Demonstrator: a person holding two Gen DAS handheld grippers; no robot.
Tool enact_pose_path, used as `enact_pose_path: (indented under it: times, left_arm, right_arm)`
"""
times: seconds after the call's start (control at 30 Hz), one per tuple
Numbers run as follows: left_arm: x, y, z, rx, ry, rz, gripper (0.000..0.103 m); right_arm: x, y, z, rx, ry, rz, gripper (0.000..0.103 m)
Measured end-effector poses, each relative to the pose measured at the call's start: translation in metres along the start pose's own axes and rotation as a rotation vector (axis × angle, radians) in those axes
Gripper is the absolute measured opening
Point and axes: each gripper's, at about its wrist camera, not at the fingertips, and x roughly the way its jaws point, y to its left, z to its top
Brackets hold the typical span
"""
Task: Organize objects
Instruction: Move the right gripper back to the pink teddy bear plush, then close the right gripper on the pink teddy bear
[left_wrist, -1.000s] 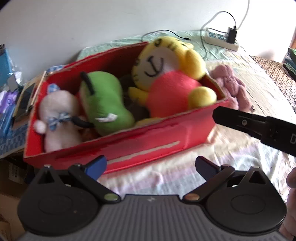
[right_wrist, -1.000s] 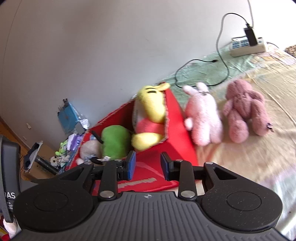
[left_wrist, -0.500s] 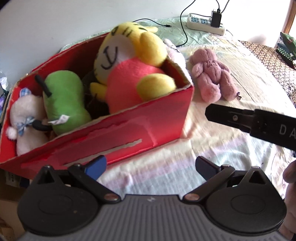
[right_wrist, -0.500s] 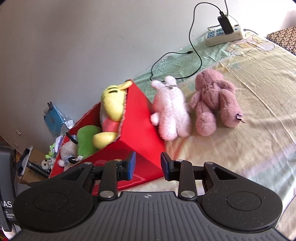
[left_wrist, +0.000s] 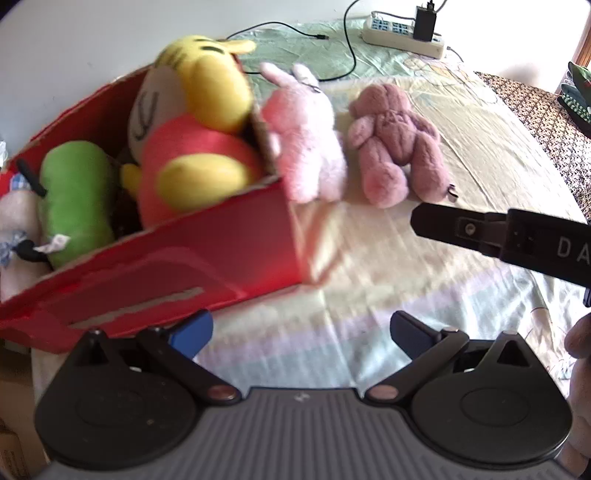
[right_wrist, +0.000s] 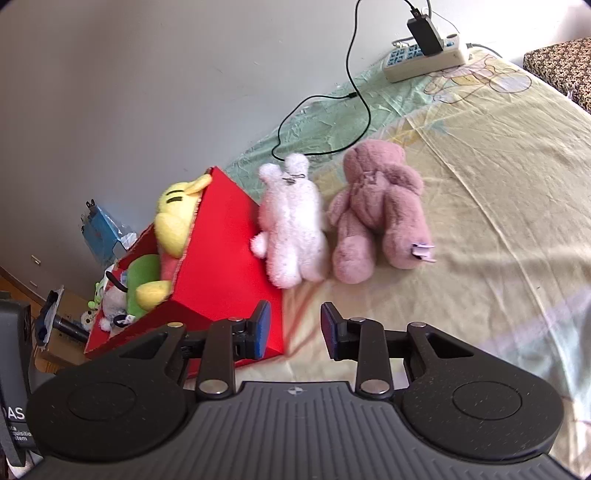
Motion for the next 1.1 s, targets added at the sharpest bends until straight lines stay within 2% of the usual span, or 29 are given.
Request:
enact_pose_path:
  times: [0.3, 0.6, 0.73, 1.0, 1.1]
  left_arm:
    - [0.015, -0.037, 0.005, -0.002, 0.031, -0.019, 0.102]
    - [0.031, -0.068, 0.016, 0.018, 0.027, -0.051, 0.102]
    - [0.043, -0.074, 0.023, 0.006, 0.029, -0.075, 0.102]
    - [0.062, -0.083, 0.040, 0.001, 0.032, -0.019, 0.102]
    - [0.065, -0.082, 0.044, -0.016, 0.038, -0.018, 0.102]
  right_arm:
    - [-0.005, -0.036, 0.011, 0.017, 0.034, 0.014, 0.033]
    - [-0.004, -0.070, 0.030, 0.023, 0.039, 0.027, 0.033]
    - [0.008, -0.083, 0.047, 0.038, 0.031, 0.040, 0.041]
    - [0.041, -0.096, 0.070, 0.065, 0.096, 0.087, 0.042]
    - [0.052, -0.098, 0.074, 0.095, 0.126, 0.100, 0.050]
